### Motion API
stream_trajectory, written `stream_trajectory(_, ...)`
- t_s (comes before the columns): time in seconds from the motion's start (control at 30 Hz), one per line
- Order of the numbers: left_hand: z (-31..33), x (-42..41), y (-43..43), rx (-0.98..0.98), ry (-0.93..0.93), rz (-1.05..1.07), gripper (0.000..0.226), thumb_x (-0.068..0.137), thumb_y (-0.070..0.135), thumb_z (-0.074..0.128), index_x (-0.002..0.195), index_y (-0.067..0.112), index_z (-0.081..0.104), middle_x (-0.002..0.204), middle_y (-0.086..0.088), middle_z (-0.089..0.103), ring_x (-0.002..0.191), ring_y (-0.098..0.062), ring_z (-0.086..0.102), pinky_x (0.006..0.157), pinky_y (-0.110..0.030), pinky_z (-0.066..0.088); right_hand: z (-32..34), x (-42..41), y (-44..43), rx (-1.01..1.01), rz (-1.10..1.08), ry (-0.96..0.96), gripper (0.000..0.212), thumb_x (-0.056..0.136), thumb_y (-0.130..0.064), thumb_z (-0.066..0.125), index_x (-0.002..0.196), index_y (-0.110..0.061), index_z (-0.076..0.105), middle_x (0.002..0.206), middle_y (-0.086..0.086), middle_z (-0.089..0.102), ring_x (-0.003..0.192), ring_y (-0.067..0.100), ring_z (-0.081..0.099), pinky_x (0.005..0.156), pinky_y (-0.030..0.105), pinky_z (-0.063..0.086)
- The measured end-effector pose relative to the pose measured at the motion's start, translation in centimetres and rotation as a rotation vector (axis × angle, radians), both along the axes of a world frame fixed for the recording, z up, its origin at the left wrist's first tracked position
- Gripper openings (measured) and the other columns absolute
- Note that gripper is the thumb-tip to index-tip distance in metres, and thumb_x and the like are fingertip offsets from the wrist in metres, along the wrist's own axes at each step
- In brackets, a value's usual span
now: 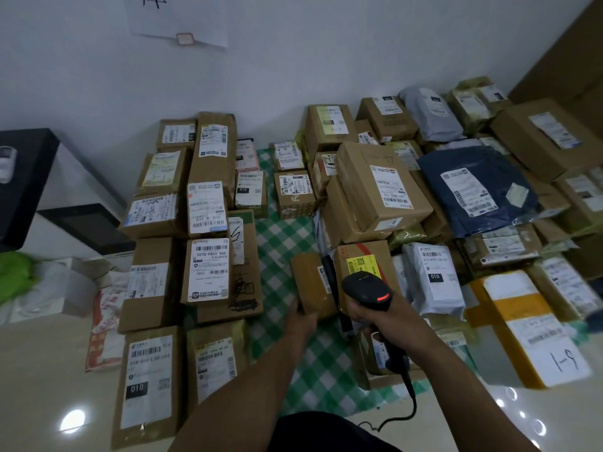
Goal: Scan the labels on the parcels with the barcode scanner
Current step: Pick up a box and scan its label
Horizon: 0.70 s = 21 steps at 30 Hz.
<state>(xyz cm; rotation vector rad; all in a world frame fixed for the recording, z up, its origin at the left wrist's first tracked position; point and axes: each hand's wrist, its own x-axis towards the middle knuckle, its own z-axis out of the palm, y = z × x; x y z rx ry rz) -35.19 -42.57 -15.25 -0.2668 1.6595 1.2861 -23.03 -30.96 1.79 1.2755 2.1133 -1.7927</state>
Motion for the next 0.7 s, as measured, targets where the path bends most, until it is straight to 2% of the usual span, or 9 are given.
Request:
stream_trajectory(0.1, 0.1, 0.5, 0.6, 0.012, -0.024, 0.033, 0.056, 0.092, 0.019, 0.073, 0.144, 0.024, 0.053, 0.135, -0.006, 0.064, 0.113, -0.025, 0.062, 0.1, -0.044, 0.052, -0.1, 0.4, 0.1, 0.001, 0.01, -0.014, 0.02, 0.093, -0.027, 0.077, 0.104, -0.011, 0.071, 0.093, 0.023, 0.074, 0.067, 0.013, 0.066, 0.067, 0.029, 0.053)
stream_trajectory(0.2, 0.1, 0.8, 1.2, 0.077, -0.07, 0.103, 0.074, 0.089, 0.018, 0.079, 0.153, 0.026, 0.043, 0.138, -0.006, 0.062, 0.116, -0.026, 0.062, 0.105, -0.049, 0.052, -0.1, 0.8, 0.0, -0.013, 0.004, -0.024, 0.02, 0.093, -0.029, 0.077, 0.107, -0.015, 0.072, 0.093, 0.018, 0.076, 0.068, 0.014, 0.067, 0.067, 0.03, 0.054)
stream_trajectory(0.27, 0.3, 1.1, 1.6, 0.077, -0.067, 0.182, 0.079, 0.093, 0.016, 0.074, 0.157, 0.03, 0.029, 0.143, -0.006, 0.054, 0.121, -0.027, 0.057, 0.109, -0.052, 0.048, -0.1, 1.0, 0.0, -0.013, -0.007, -0.012, 0.016, 0.093, -0.029, 0.077, 0.105, -0.019, 0.072, 0.092, 0.011, 0.078, 0.068, 0.012, 0.068, 0.068, 0.029, 0.054)
stream_trajectory(0.33, 0.9, 1.3, 1.7, 0.066, -0.035, 0.222, 0.072, 0.099, 0.014, 0.064, 0.157, 0.032, 0.024, 0.145, -0.008, 0.05, 0.122, -0.028, 0.054, 0.108, -0.051, 0.047, -0.1, 1.0, 0.1, -0.016, -0.028, -0.001, 0.014, 0.093, -0.029, 0.078, 0.105, -0.026, 0.072, 0.088, 0.002, 0.079, 0.067, 0.006, 0.069, 0.068, 0.028, 0.055)
stream_trajectory(0.4, 0.8, 1.4, 1.5, 0.046, 0.017, 0.245, 0.065, 0.101, 0.014, 0.06, 0.155, 0.033, 0.029, 0.144, -0.008, 0.052, 0.121, -0.027, 0.055, 0.105, -0.049, 0.049, -0.3, 1.1, 0.2, -0.03, -0.044, 0.004, 0.016, 0.092, -0.029, 0.078, 0.107, -0.028, 0.071, 0.087, -0.003, 0.079, 0.067, 0.003, 0.069, 0.068, 0.03, 0.054)
stream_trajectory(0.5, 1.5, 1.0, 0.4, 0.074, 0.076, 0.302, 0.065, 0.099, 0.019, 0.066, 0.154, 0.037, 0.036, 0.147, -0.005, 0.054, 0.123, -0.026, 0.058, 0.103, -0.05, 0.052, -0.6, 1.0, 0.2, -0.038, -0.058, 0.012, 0.017, 0.092, -0.028, 0.079, 0.106, -0.025, 0.071, 0.087, 0.002, 0.079, 0.066, 0.008, 0.067, 0.069, 0.031, 0.055)
stream_trajectory(0.57, 3.2, 0.6, -1.0, 0.149, 0.116, 0.333, 0.066, 0.099, 0.021, 0.067, 0.155, 0.038, 0.036, 0.147, -0.003, 0.055, 0.125, -0.025, 0.059, 0.104, -0.051, 0.052, -0.3, 0.6, 0.0, -0.009, -0.061, 0.036, 0.012, 0.093, -0.026, 0.078, 0.103, -0.024, 0.071, 0.088, 0.008, 0.077, 0.065, 0.009, 0.067, 0.065, 0.027, 0.055)
stream_trajectory(0.63, 5.7, 0.3, -2.7, 0.262, 0.122, 0.357, 0.062, 0.101, 0.025, 0.064, 0.155, 0.039, 0.036, 0.143, -0.001, 0.057, 0.124, -0.026, 0.061, 0.106, -0.053, 0.051, -0.2, 0.1, -0.4, -0.011, -0.095, 0.084, 0.01, 0.094, -0.025, 0.077, 0.102, -0.026, 0.072, 0.087, 0.007, 0.077, 0.065, 0.01, 0.068, 0.06, 0.023, 0.055)
stream_trajectory(0.7, 8.1, 0.3, -4.3, 0.372, 0.088, 0.379, 0.058, 0.102, 0.023, 0.061, 0.153, 0.041, 0.04, 0.139, 0.001, 0.059, 0.123, -0.027, 0.062, 0.105, -0.053, 0.052, 0.1, -0.6, -0.8, 0.013, -0.12, 0.129, 0.01, 0.093, -0.028, 0.077, 0.103, -0.027, 0.073, 0.087, 0.005, 0.078, 0.074, 0.015, 0.072, 0.068, 0.031, 0.059)
